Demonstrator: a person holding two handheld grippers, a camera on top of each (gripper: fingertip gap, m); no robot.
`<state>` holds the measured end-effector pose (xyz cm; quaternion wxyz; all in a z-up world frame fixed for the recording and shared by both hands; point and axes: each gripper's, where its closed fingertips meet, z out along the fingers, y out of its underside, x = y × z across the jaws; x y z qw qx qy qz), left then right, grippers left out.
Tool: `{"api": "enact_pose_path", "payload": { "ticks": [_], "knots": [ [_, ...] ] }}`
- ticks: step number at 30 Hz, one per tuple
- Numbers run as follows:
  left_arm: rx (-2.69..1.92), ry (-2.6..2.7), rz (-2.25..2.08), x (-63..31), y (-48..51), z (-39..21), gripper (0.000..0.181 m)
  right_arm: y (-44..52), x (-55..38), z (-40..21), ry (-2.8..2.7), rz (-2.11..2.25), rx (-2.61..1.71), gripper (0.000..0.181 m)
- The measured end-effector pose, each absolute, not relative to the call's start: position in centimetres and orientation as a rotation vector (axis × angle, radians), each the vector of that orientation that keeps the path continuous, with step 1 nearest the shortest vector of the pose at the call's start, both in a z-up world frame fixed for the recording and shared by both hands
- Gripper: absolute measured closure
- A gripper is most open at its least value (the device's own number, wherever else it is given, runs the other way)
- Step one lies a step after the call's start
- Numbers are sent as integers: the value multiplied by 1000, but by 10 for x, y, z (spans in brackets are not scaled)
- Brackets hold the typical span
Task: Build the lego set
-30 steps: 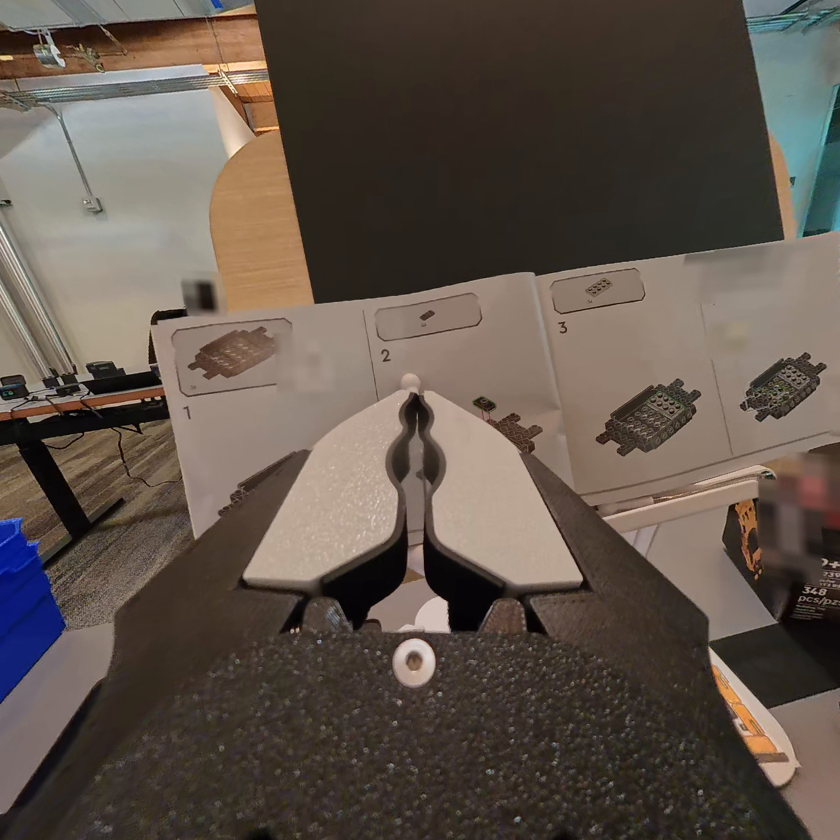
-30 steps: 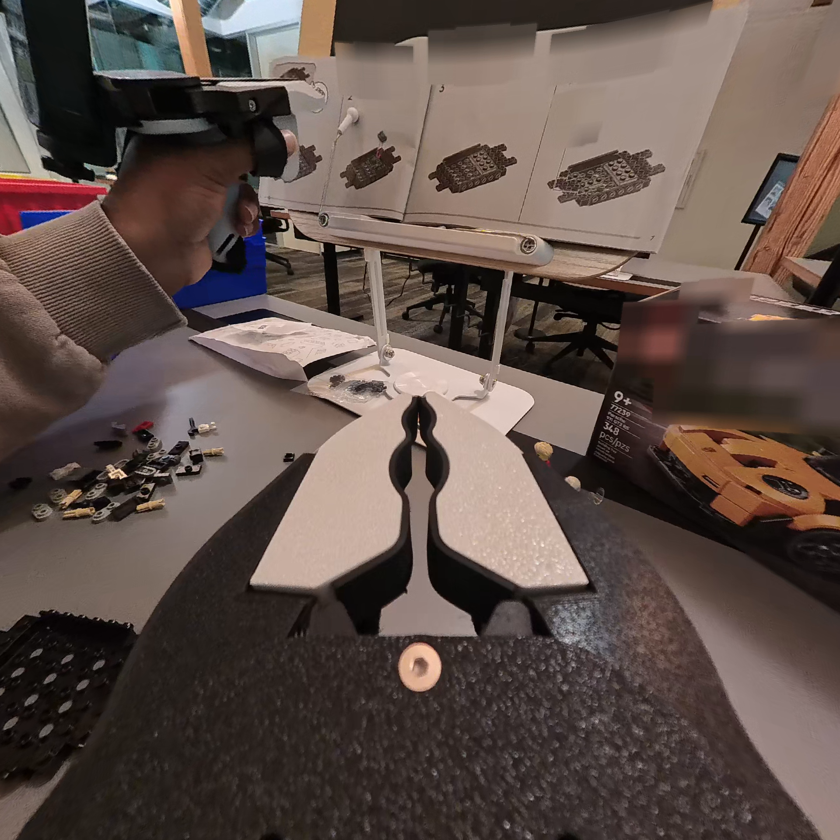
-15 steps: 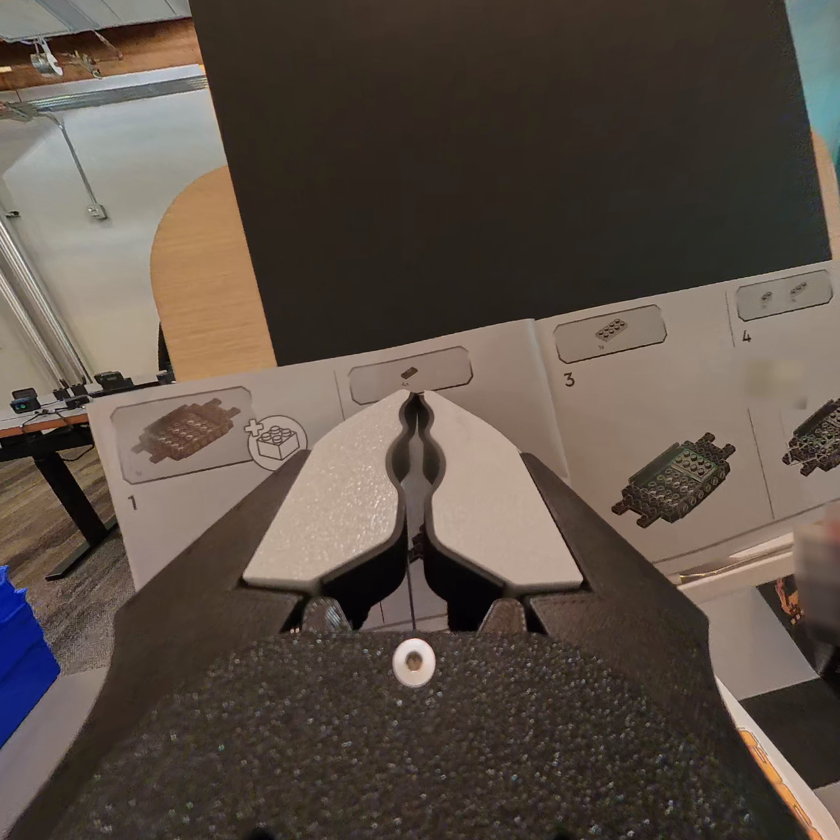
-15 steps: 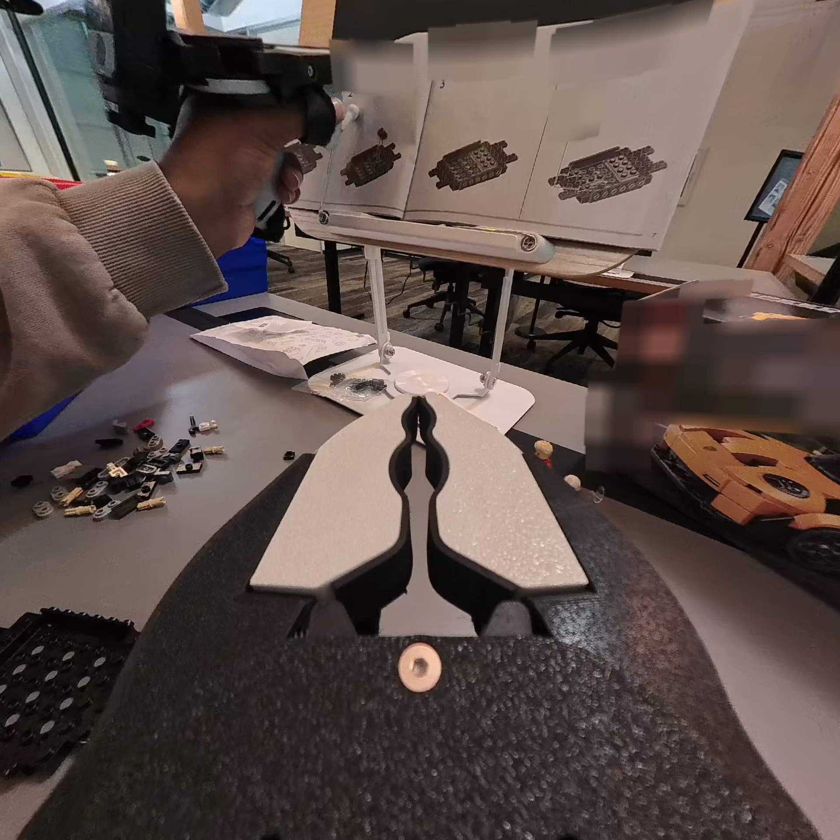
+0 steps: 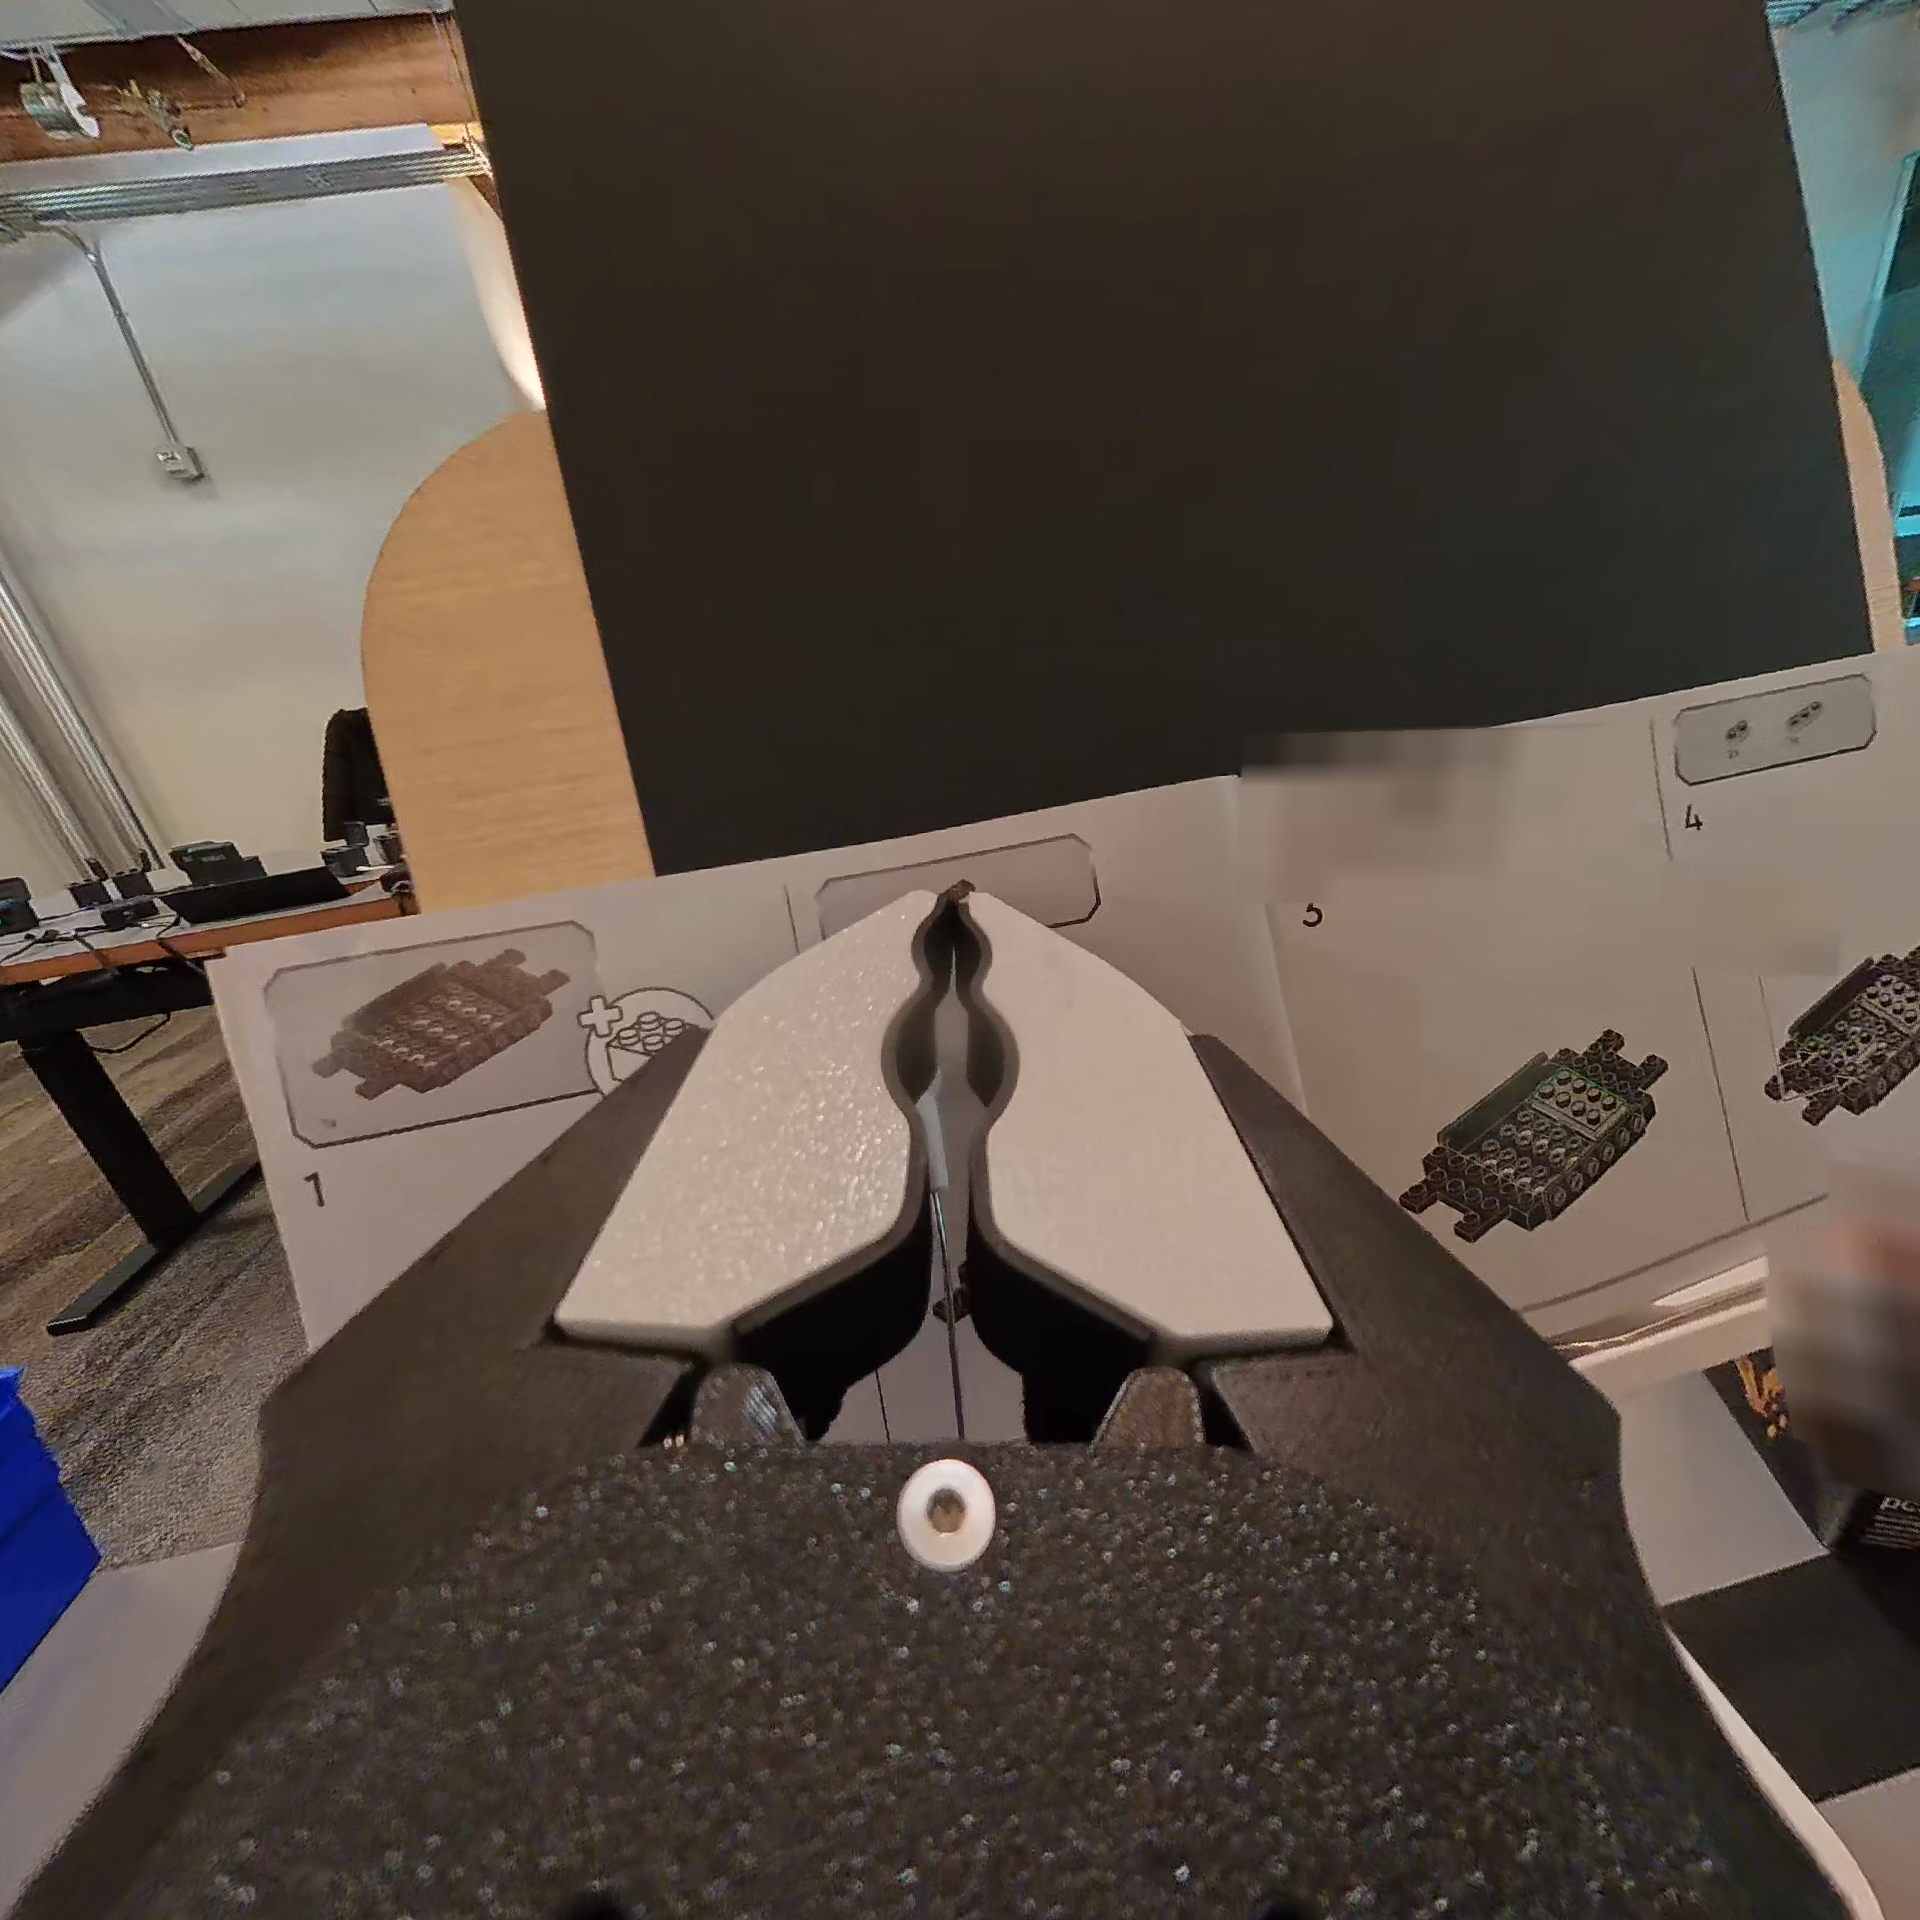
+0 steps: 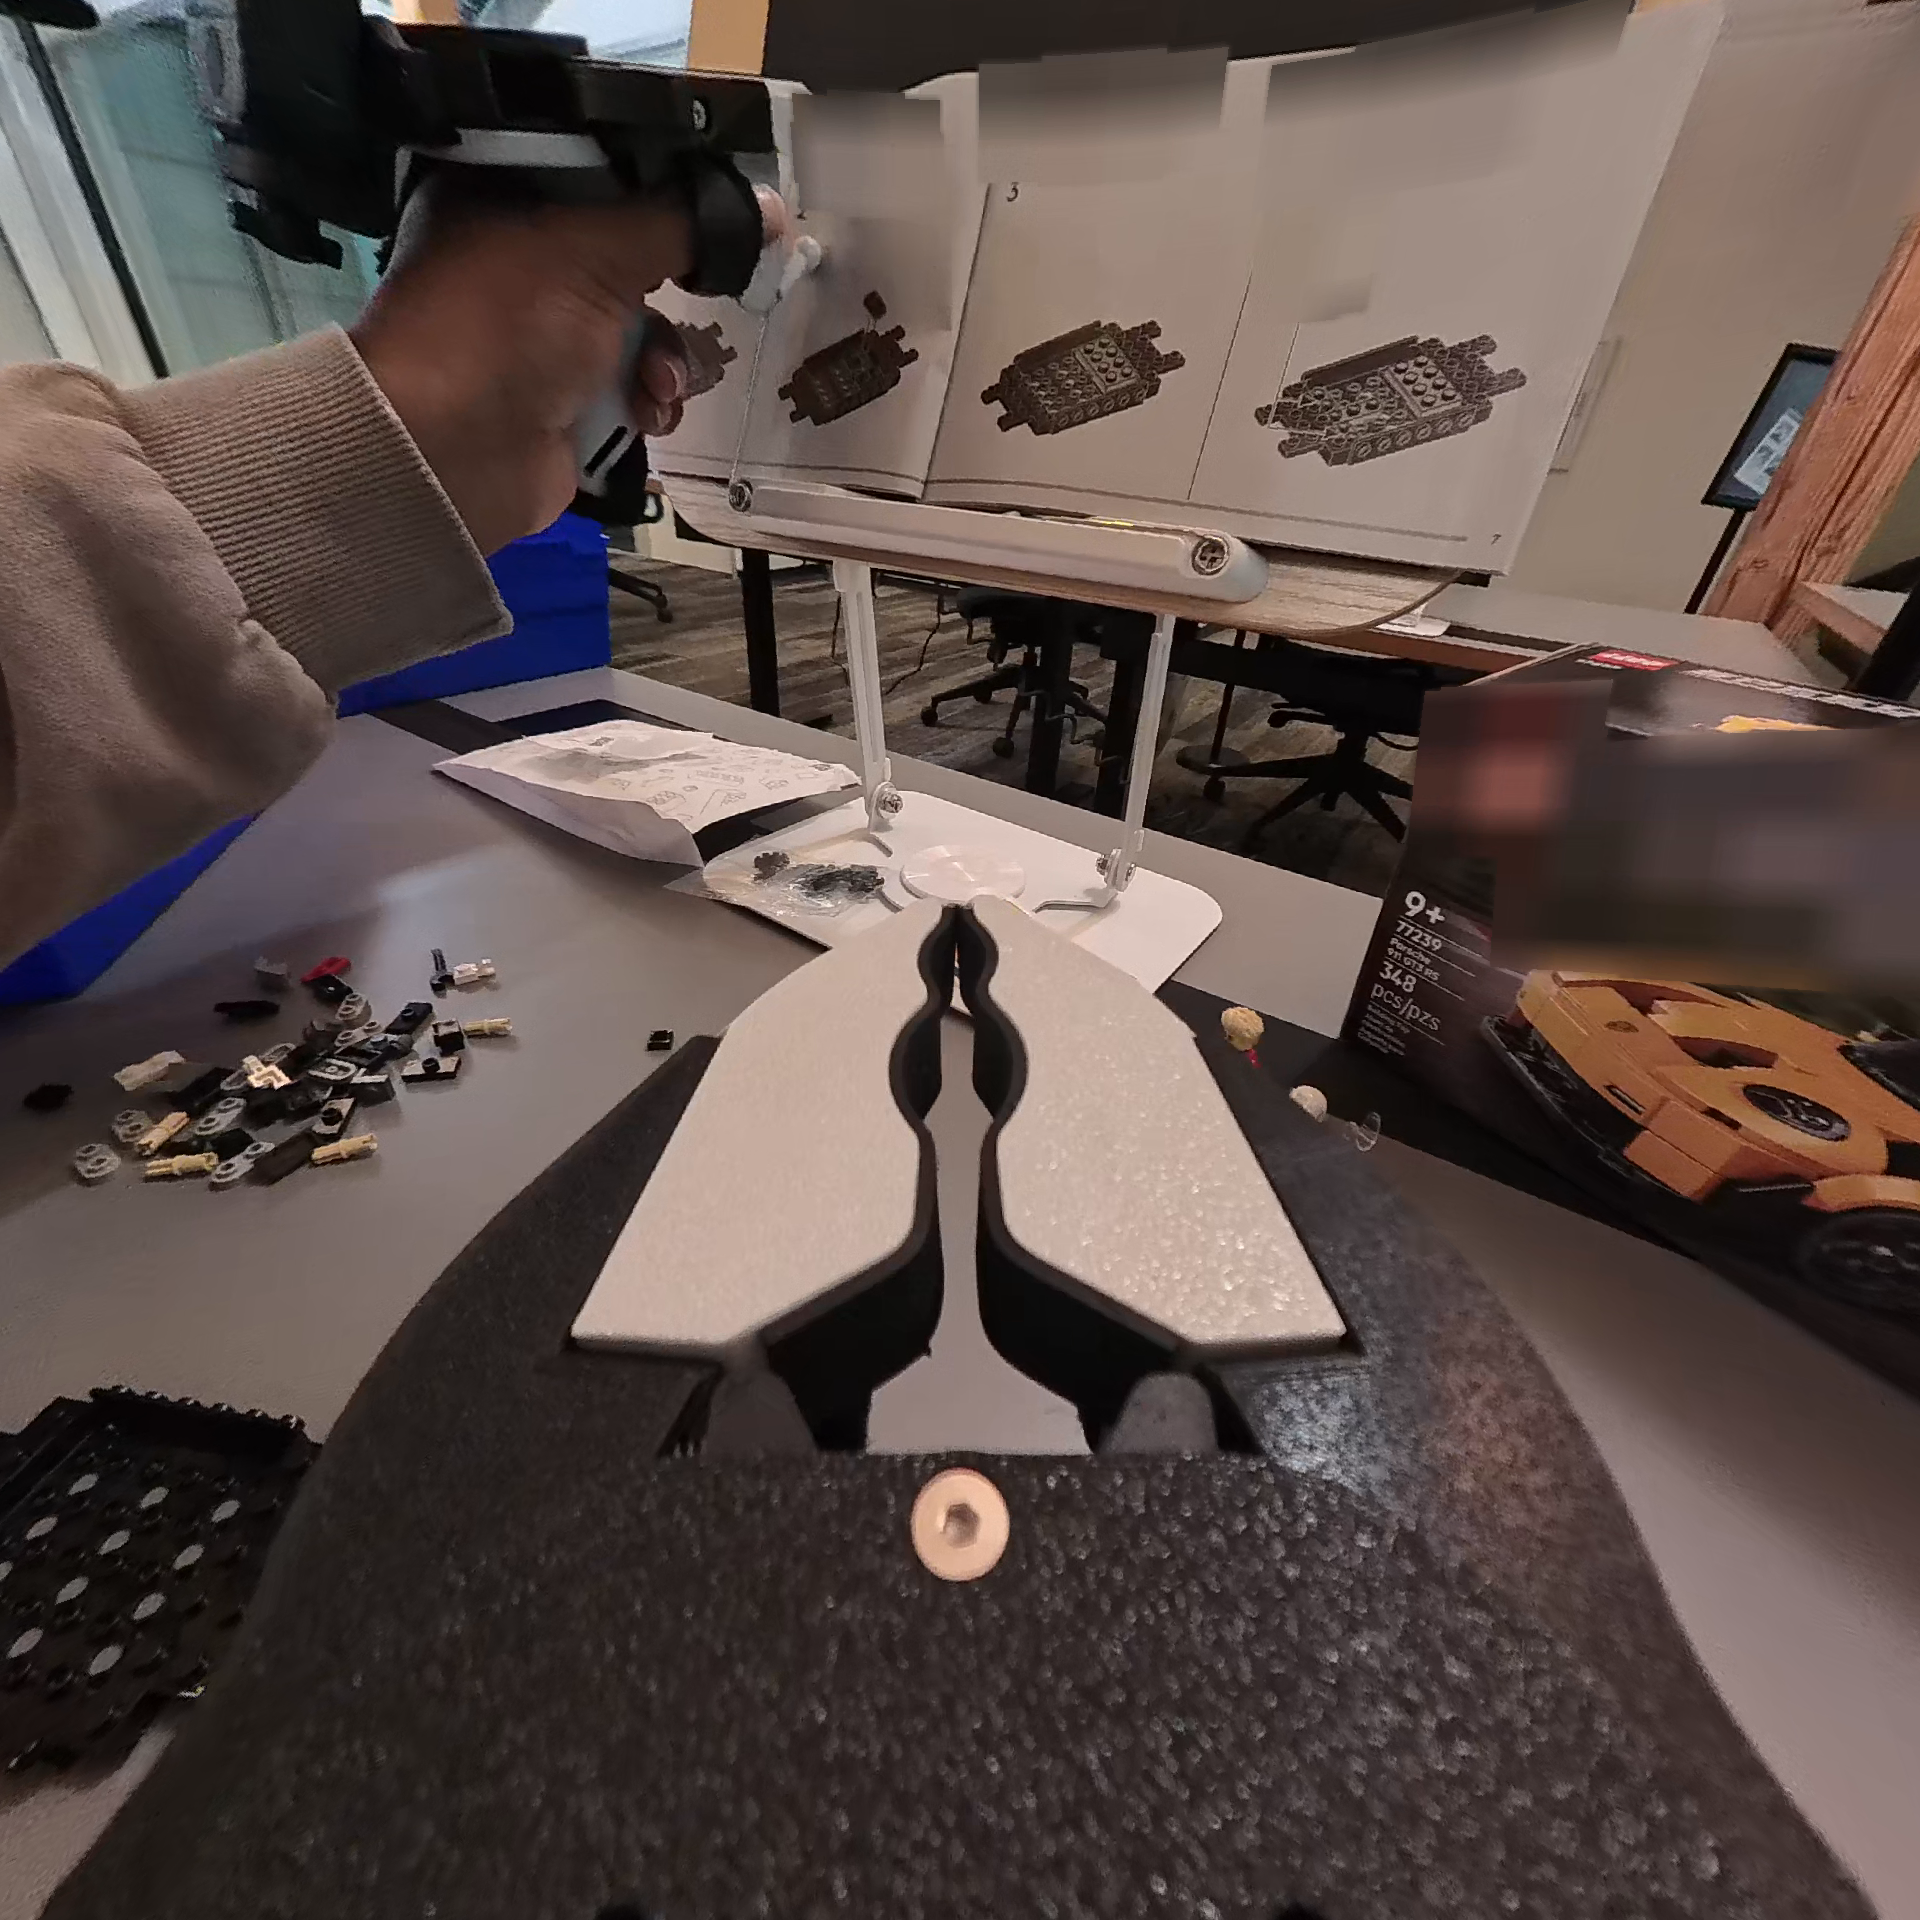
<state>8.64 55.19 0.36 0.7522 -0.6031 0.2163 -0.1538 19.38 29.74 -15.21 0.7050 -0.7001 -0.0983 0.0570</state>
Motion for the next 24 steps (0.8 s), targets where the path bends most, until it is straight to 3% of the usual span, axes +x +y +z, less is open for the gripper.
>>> {"api": "enact_pose_path", "payload": {
  "ticks": [14,24],
  "knots": [
    [-1392,667,-503,53,461,-28,181,296,191,-151,-221,137,-1558,181],
    [-1579,895,-461,-4,371,-122,174,292,149,-172,-415,233,-1635,181]
  ]
}}
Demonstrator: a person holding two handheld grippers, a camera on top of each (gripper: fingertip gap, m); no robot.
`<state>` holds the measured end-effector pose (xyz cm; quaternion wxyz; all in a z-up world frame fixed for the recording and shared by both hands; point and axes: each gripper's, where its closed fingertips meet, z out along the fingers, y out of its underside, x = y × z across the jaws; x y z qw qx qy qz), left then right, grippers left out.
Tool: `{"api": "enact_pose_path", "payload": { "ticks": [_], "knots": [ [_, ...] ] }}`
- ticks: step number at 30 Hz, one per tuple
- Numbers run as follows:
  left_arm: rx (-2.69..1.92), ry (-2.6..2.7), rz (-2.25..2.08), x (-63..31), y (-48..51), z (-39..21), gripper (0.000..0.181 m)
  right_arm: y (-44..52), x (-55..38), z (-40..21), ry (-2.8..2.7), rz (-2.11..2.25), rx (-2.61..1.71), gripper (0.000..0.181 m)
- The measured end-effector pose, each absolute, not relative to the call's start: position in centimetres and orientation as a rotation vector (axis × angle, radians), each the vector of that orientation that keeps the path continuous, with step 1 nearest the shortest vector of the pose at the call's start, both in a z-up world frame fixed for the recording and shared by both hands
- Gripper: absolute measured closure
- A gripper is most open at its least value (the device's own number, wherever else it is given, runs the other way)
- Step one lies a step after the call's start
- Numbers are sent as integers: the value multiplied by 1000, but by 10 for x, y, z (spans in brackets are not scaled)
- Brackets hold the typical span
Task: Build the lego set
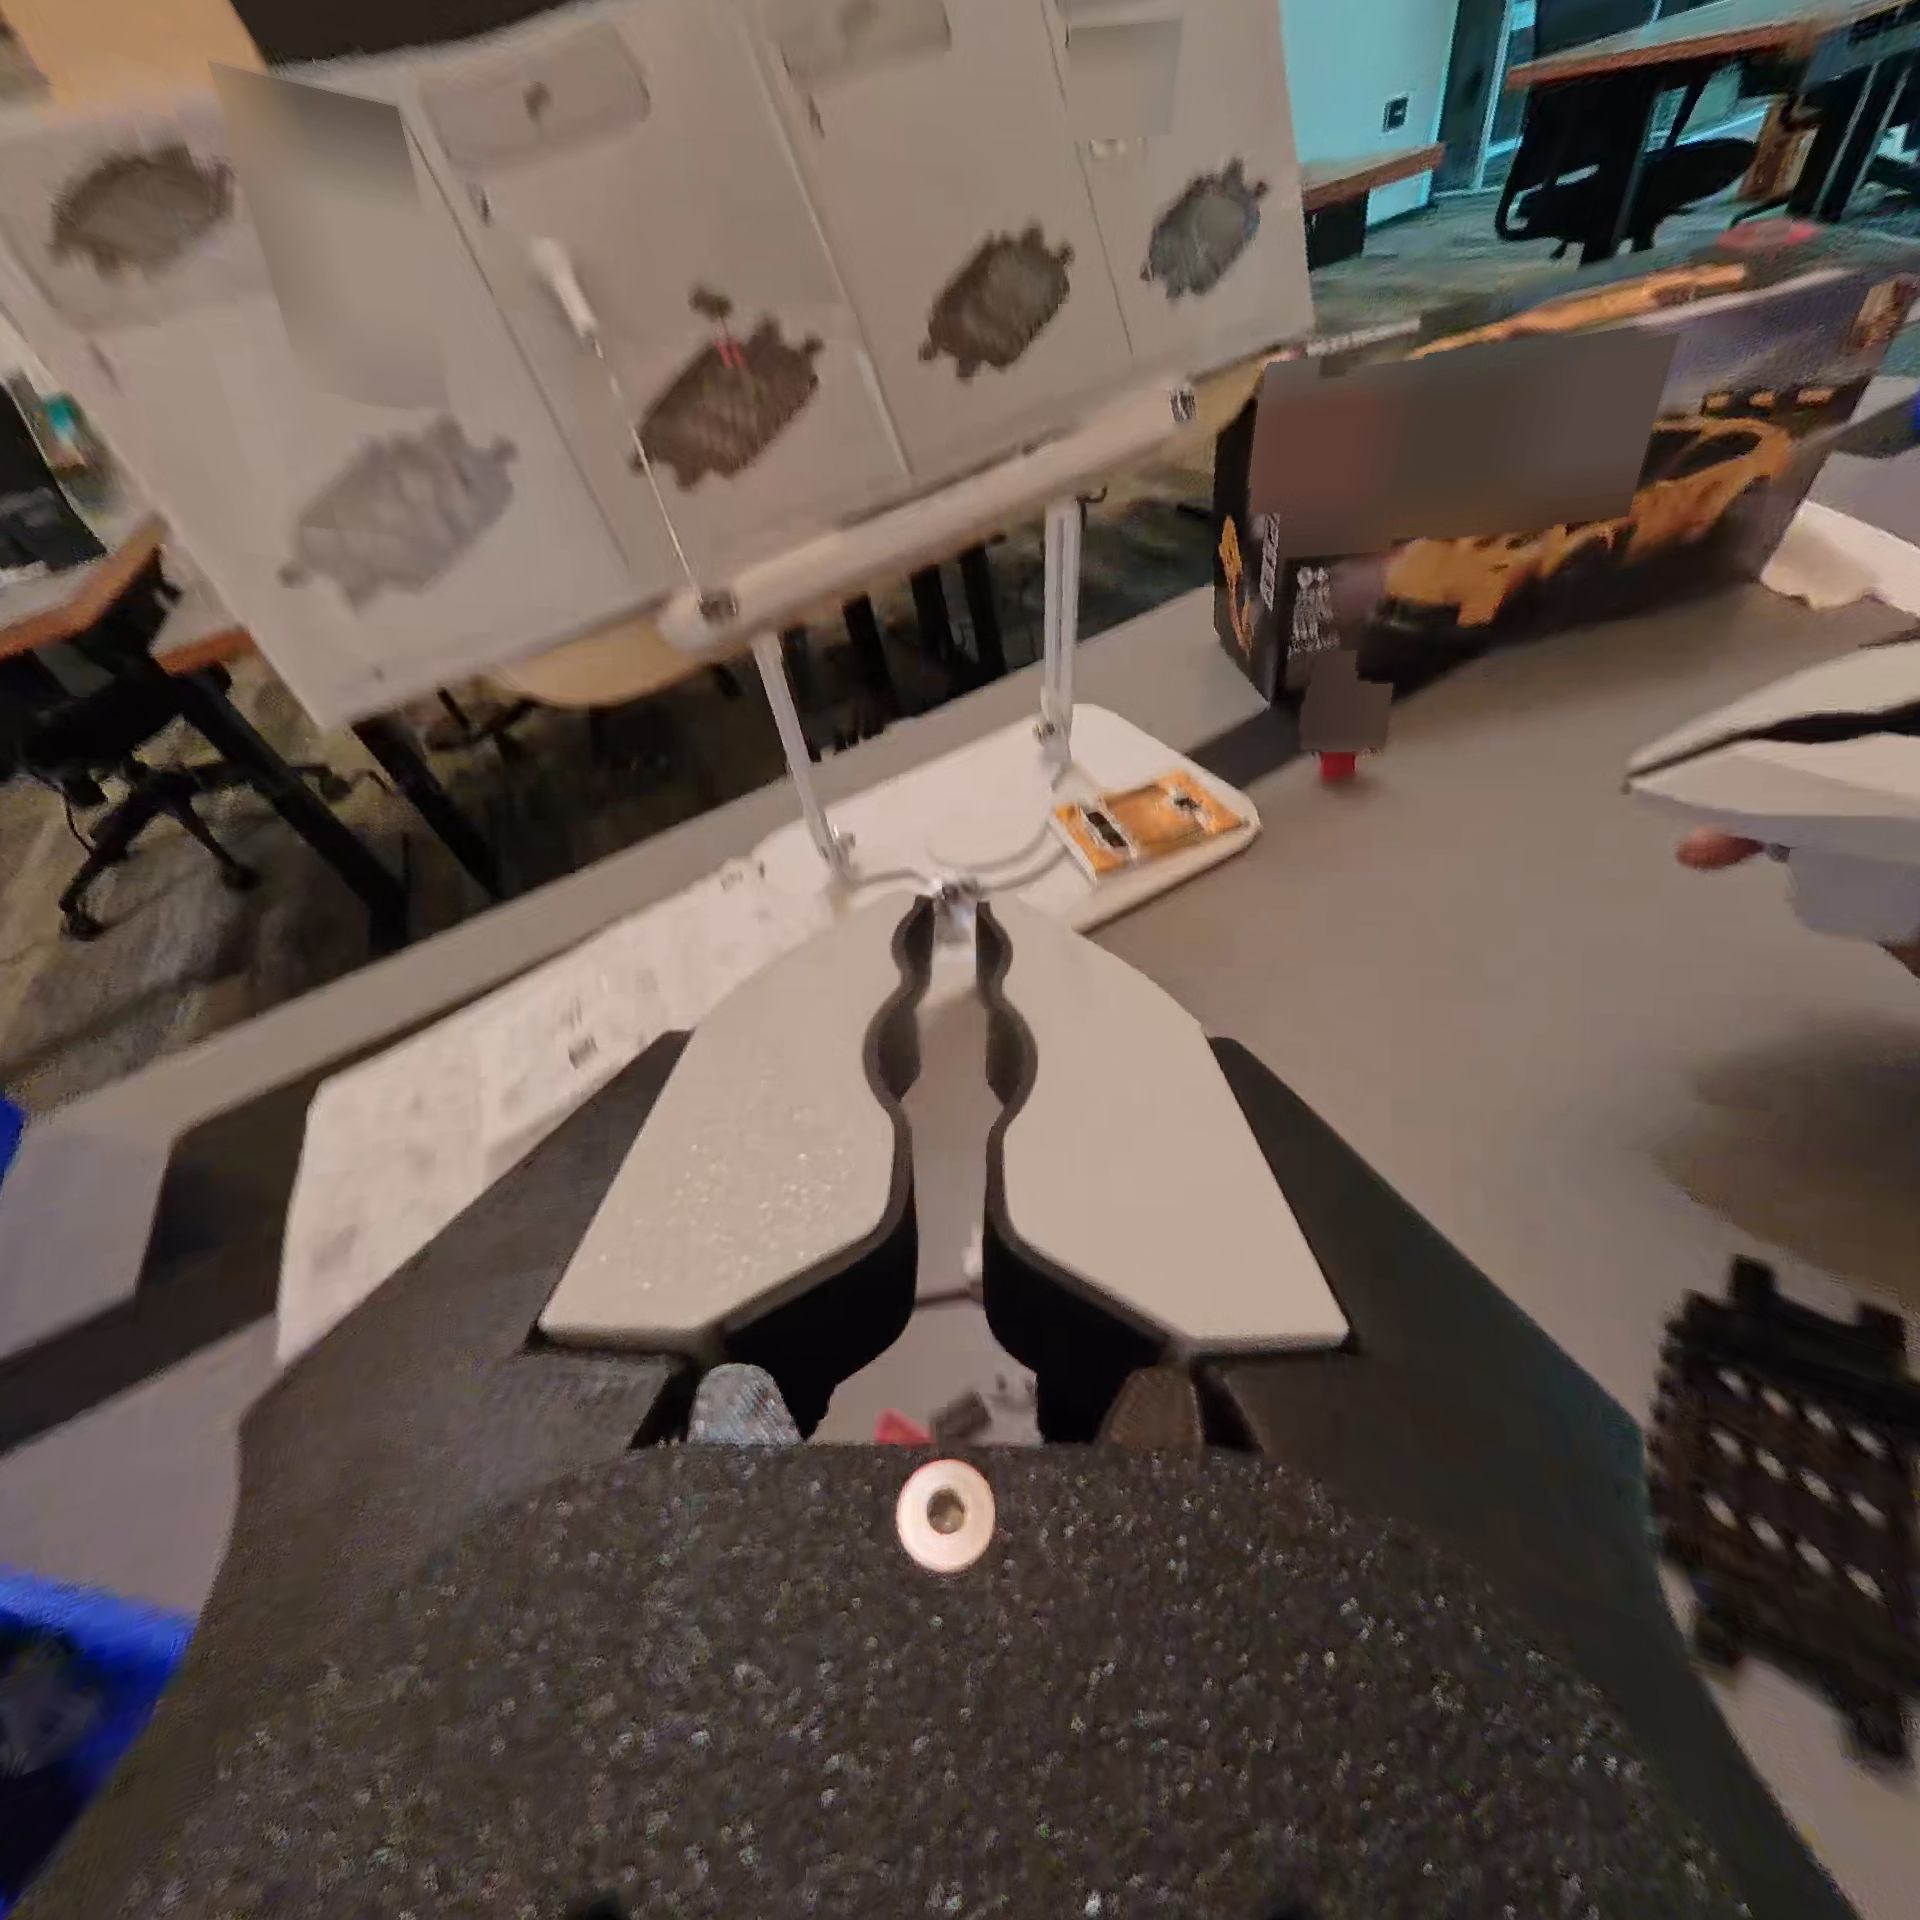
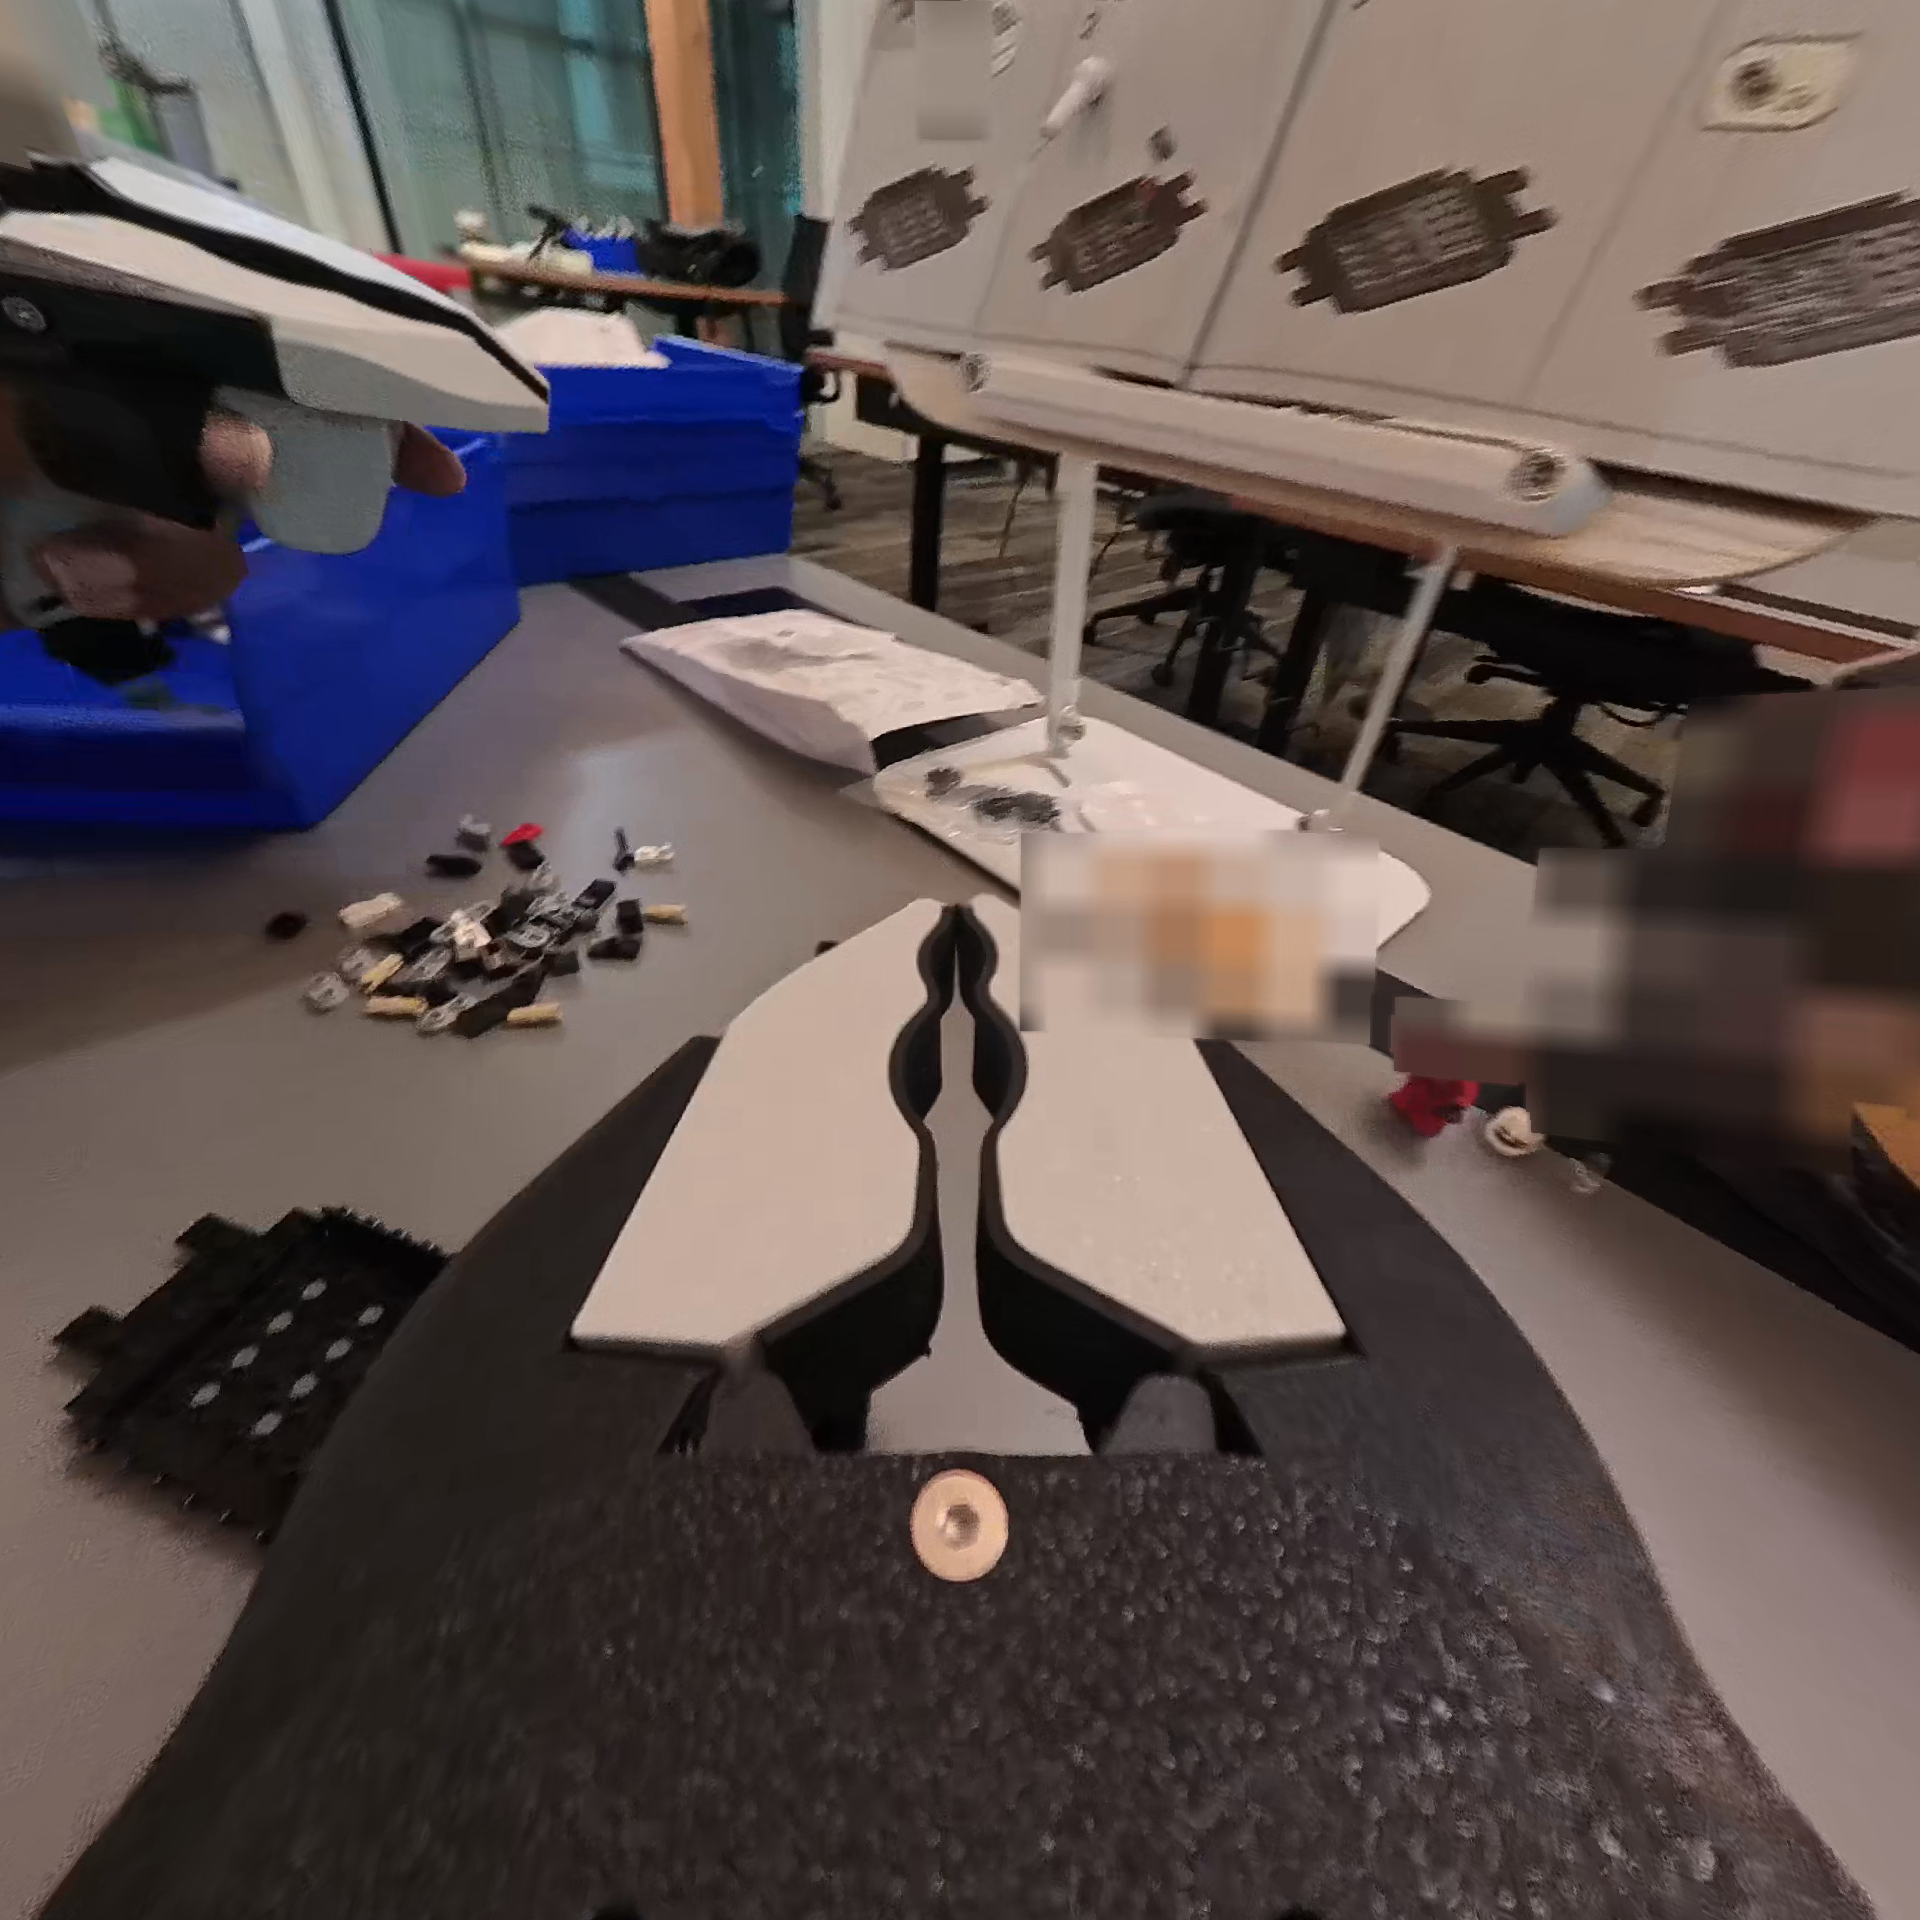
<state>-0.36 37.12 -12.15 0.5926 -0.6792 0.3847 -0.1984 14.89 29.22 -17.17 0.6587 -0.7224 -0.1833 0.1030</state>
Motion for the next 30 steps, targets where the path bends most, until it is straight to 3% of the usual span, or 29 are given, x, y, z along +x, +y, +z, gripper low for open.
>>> {"api": "enact_pose_path", "payload": {
  "ticks": [6,15,26,30],
  "knots": [
    [-1671,835,-504,-39,328,-158,173,288,105,-195,-676,292,-1689,181],
    [-1682,808,-439,-61,328,-171,174,328,29,-247,-1480,368,-1756,164],
    [-1657,835,-439,-62,332,-175,174,336,3,-276,-1942,564,-1790,164],
    [-1653,862,-453,-56,328,-178,174,334,3,-277,-1945,610,-1839,173]
  ]
}}
